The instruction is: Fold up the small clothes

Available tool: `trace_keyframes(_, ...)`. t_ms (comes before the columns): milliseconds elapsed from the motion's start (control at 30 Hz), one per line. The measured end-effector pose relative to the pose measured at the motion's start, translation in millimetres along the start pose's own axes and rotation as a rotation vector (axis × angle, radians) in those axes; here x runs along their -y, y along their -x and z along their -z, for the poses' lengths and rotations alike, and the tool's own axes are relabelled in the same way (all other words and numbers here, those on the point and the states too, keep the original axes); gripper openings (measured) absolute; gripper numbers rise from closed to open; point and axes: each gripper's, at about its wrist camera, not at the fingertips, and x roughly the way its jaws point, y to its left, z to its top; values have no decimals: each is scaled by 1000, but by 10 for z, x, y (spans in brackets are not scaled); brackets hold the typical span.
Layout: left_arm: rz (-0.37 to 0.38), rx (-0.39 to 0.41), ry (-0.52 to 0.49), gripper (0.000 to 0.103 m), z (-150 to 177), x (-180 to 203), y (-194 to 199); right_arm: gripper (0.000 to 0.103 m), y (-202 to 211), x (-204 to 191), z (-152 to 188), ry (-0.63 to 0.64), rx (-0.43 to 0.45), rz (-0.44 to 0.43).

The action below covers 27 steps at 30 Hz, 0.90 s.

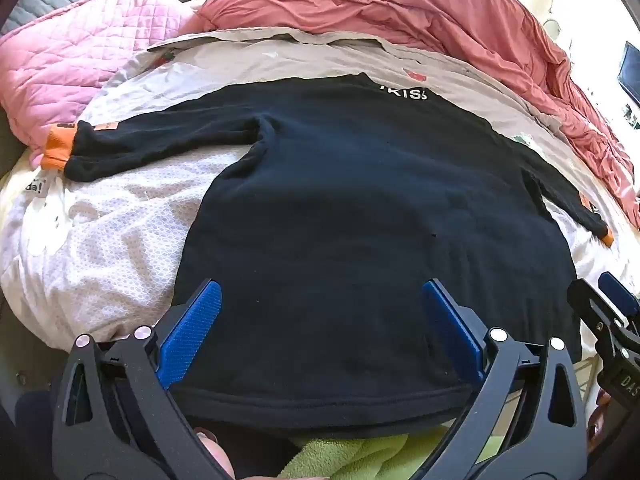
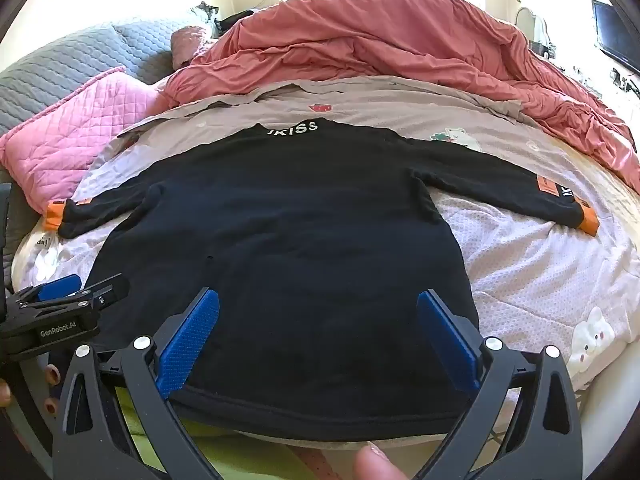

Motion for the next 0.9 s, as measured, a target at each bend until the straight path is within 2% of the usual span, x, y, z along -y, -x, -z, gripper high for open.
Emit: trace_keyframes(900, 15, 11, 4, 94, -6, 45, 27, 99, 38, -41, 32, 19, 1, 7)
